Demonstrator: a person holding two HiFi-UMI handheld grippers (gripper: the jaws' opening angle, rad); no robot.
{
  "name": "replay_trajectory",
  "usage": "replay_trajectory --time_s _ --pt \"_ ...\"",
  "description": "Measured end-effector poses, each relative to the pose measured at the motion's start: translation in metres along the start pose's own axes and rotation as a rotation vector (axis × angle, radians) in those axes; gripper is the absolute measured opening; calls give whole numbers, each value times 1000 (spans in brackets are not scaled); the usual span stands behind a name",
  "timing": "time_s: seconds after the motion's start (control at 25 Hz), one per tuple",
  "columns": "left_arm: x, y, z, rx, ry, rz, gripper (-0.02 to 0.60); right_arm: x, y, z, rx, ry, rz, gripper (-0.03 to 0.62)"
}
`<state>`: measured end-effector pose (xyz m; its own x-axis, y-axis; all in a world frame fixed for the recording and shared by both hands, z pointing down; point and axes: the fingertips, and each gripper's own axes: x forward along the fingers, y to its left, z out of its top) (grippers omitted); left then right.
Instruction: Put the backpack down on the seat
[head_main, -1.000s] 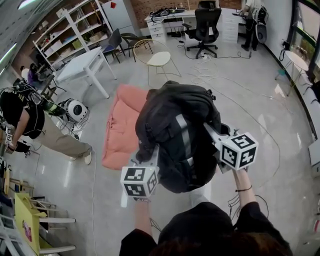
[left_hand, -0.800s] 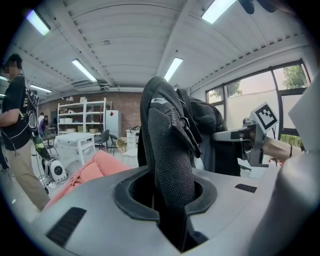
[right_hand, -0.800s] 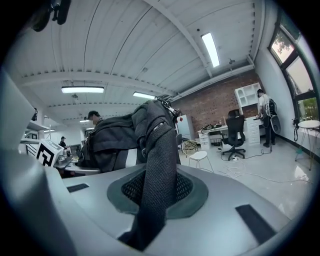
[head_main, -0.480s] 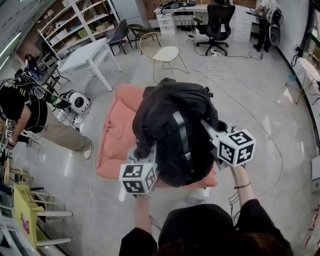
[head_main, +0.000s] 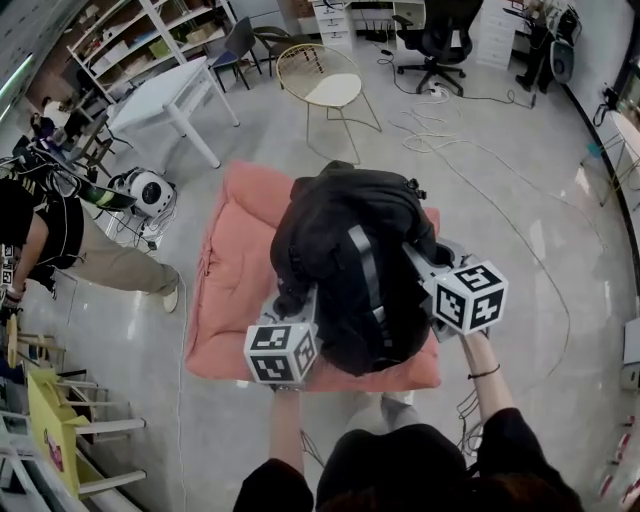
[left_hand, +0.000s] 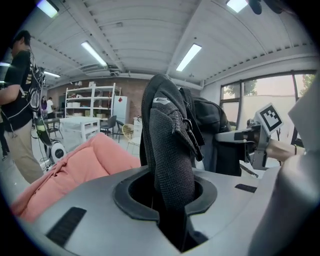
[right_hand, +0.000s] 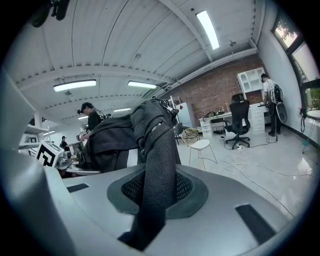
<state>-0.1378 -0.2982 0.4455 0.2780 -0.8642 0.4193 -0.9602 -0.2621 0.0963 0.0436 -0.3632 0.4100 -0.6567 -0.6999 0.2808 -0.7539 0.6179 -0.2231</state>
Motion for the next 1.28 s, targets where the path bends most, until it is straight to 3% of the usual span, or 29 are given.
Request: replay_trajectory --time_s 0.52,0.8,1.28 --pt "113 42 -33 -77 136 -40 86 107 -62 -52 92 157 -5 61" --pt "160 62 -70 -127 224 -43 86 155 -83 -95 152 231 -12 61" --pt "227 86 -98 -176 290 -41 87 218 -124 -138 199 307 -49 61"
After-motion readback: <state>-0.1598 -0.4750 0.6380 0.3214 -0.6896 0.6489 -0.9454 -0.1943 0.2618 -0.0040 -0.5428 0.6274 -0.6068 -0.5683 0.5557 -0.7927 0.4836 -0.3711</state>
